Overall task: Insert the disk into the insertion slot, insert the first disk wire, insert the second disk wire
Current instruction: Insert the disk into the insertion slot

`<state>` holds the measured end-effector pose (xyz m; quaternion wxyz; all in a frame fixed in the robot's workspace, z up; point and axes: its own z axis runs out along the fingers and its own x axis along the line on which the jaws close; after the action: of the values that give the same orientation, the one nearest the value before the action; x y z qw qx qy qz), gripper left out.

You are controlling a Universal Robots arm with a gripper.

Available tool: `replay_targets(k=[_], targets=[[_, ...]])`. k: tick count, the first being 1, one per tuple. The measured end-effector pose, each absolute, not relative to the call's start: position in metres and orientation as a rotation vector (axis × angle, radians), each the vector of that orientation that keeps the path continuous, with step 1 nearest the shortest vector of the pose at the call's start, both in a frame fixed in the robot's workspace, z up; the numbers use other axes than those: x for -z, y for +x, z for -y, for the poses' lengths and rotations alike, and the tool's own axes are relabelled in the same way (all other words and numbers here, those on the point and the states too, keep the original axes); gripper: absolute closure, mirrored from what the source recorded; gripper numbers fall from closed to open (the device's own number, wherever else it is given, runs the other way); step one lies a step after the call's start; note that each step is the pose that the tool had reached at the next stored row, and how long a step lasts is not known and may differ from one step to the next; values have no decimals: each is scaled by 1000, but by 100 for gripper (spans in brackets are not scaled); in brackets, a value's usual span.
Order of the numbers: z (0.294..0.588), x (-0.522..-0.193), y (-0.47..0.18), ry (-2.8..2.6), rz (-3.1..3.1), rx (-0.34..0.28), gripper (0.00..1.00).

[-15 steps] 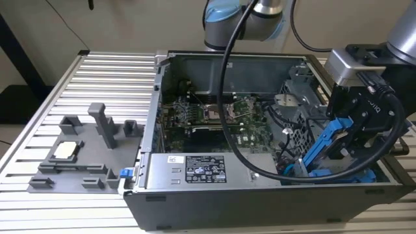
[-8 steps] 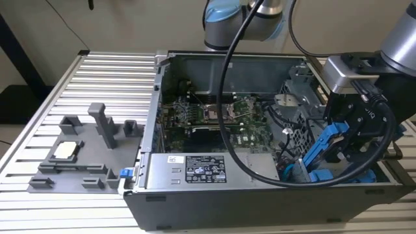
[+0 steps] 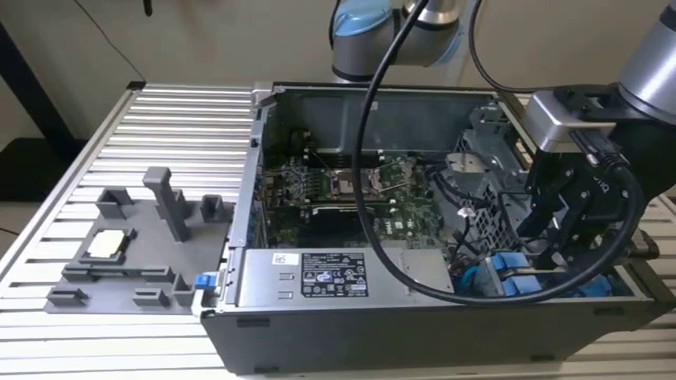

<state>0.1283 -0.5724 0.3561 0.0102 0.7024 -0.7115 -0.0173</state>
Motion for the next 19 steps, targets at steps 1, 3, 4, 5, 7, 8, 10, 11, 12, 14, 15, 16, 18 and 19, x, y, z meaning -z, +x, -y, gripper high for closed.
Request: replay_targets(k=[1,3,4,5,7,8,10,11,12,14,15,16,18,19], targets=[[572,-357,128,2193,2221,54,53],[572,-361,128,2192,2221,53,53],[572,-364,128,2192,2220,52,53],[572,-369,128,2191,2220,52,53],[572,-378,128,2191,2220,52,53],[572,-383,128,2191,2220,51,53],[572,-392,128,2191,2220,52,53],[572,-396,128,2191,2220,51,53],[572,-401,128,2191,2220,52,53],[572,-409,128,2191,2220,51,53],[572,-410,128,2191,2220,51,53],[572,-410,128,2194,2222,46,53],[572,-410,128,2215,2238,8,53],[572,-410,128,2226,2245,-10,53]])
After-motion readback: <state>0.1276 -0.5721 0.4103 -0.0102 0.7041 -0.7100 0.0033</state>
